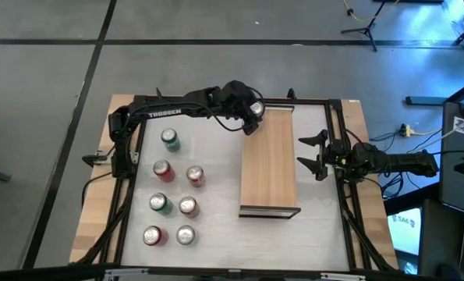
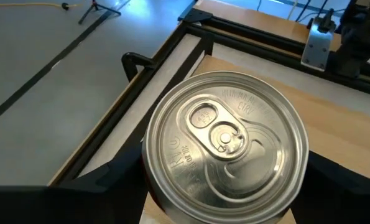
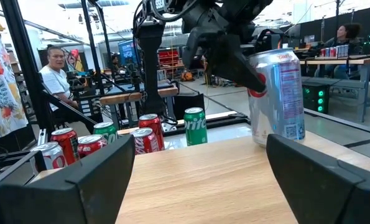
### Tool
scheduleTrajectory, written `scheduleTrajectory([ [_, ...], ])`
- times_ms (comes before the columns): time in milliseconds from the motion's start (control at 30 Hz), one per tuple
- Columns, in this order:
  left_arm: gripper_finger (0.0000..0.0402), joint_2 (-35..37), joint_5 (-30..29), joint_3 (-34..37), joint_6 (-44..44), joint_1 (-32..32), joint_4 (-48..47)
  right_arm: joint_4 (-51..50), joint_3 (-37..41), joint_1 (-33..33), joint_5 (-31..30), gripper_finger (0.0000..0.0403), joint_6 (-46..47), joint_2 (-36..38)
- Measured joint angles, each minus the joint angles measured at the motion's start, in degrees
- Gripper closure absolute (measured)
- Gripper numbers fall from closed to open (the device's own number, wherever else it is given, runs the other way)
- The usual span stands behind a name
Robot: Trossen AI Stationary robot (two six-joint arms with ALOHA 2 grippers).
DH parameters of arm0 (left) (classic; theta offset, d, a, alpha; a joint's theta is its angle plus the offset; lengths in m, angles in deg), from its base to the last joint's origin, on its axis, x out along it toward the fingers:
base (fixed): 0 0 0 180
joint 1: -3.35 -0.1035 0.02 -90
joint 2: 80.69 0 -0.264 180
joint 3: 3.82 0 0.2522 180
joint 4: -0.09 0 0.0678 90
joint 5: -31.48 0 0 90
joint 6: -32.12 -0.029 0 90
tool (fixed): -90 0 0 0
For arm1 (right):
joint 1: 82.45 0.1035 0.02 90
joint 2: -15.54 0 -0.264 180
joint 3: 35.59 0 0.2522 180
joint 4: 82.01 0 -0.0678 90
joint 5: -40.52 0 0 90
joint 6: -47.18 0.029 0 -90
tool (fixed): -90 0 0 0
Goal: Place canned beverage on shelf
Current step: Put the top silver soda can on the shelf
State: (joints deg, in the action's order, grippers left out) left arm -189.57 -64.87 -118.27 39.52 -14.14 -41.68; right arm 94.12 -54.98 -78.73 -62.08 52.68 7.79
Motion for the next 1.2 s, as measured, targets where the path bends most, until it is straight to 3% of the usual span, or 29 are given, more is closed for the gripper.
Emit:
scheduleTrajectory([
  [967, 0.0112, -0.4, 0.6, 0.0, 0.0, 0.3, 1.9, -1.1, 0.0, 0.0, 0.0, 0.0045, 0.0, 0.0],
  [1200, 0.007, -0.4, 2.6, 0.0, 0.0, 0.3, 2.0, -1.1, 0.0, 0.0, 0.0, 0.0045, 0.0, 0.0],
])
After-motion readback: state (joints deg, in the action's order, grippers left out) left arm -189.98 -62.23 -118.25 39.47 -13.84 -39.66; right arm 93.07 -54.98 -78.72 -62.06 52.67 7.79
